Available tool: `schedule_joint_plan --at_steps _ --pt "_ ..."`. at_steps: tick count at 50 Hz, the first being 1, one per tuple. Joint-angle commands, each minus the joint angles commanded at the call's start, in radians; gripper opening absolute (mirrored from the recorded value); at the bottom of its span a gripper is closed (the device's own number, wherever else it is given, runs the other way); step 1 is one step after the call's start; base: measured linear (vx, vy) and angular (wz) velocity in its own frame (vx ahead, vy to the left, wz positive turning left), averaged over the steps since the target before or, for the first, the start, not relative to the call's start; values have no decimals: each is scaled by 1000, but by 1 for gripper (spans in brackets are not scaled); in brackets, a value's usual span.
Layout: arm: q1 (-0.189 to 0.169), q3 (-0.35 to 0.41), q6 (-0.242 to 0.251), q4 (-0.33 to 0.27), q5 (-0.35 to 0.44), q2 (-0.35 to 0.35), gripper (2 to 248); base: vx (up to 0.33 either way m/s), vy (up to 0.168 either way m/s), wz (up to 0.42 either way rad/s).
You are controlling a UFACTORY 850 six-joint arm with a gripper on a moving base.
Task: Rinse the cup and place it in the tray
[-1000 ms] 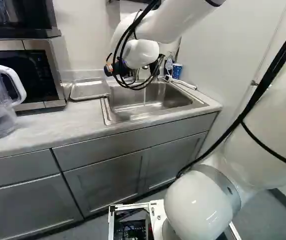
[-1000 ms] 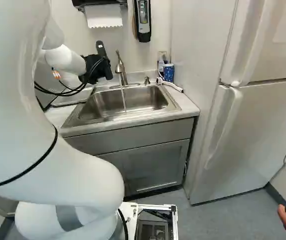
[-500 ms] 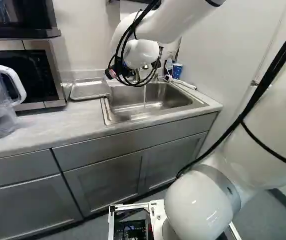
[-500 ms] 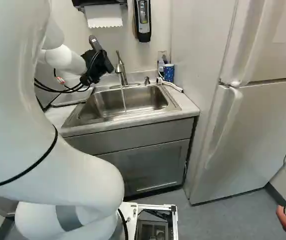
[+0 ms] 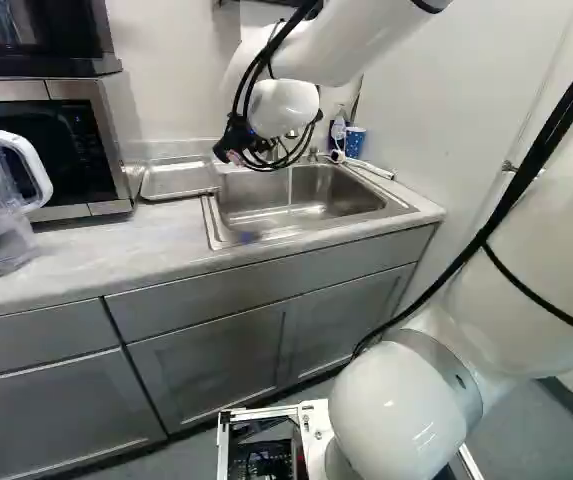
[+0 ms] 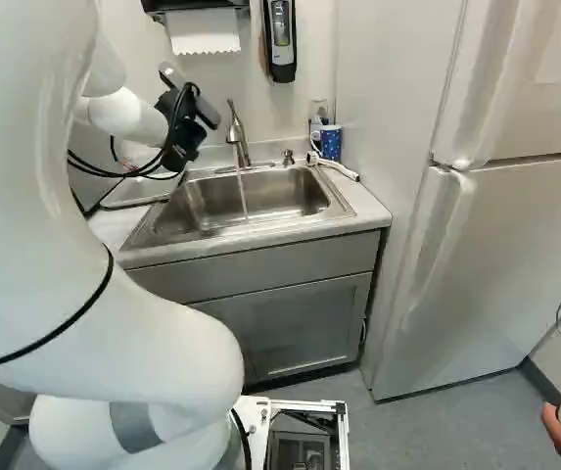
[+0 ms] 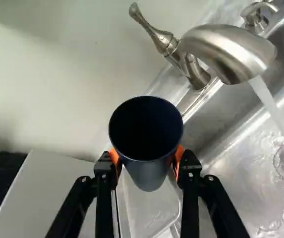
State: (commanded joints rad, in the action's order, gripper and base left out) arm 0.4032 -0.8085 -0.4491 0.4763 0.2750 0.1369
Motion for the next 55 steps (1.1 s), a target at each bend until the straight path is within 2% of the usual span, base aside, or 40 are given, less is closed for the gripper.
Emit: schedule_joint_plan --at_steps 45,55 --pt "0 0 473 0 0 0 122 0 0 0" --pt "0 0 473 0 0 0 122 0 0 0"
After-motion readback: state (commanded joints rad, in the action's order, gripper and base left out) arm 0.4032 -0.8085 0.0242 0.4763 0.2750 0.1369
